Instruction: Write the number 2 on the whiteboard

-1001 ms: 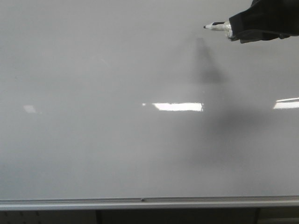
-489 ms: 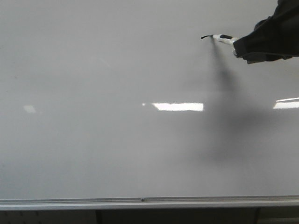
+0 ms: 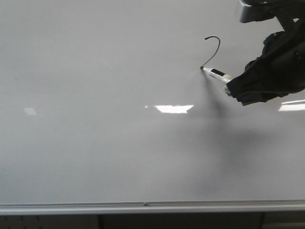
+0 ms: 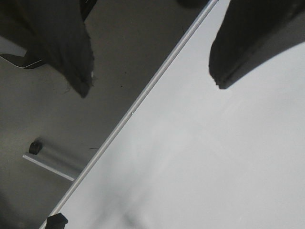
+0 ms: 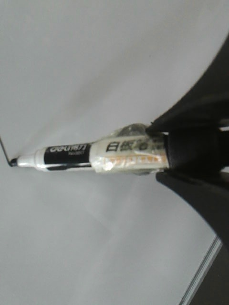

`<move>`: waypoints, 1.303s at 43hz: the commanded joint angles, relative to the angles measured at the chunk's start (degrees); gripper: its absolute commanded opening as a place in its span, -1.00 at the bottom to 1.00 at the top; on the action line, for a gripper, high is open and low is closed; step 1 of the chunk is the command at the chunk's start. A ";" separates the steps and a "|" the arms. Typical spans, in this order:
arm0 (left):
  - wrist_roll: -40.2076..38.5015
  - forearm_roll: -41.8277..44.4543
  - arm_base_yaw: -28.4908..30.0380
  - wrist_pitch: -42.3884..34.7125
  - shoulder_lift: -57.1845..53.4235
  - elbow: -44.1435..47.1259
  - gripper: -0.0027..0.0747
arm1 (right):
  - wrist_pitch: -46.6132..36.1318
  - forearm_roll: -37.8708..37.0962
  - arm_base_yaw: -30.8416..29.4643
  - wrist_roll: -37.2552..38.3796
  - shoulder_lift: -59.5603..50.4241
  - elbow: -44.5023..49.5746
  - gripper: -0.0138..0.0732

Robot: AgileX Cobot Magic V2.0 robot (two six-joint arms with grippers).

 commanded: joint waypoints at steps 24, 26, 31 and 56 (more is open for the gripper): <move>-0.33 -1.98 0.15 -2.94 -0.36 -1.74 0.34 | 21.71 0.18 -4.28 -0.30 -20.01 -4.22 -0.72; 0.86 -2.08 0.05 -1.59 0.50 -2.28 0.34 | 28.41 0.18 -3.53 -0.30 -22.42 -6.35 -0.72; 3.92 -2.41 -1.95 1.70 3.48 -4.16 0.34 | 43.67 0.18 -1.10 -2.55 -25.78 -12.30 -0.72; 12.26 -3.08 -24.83 4.14 20.59 -18.49 0.35 | 71.12 15.93 9.06 -31.10 -26.42 -19.91 -0.72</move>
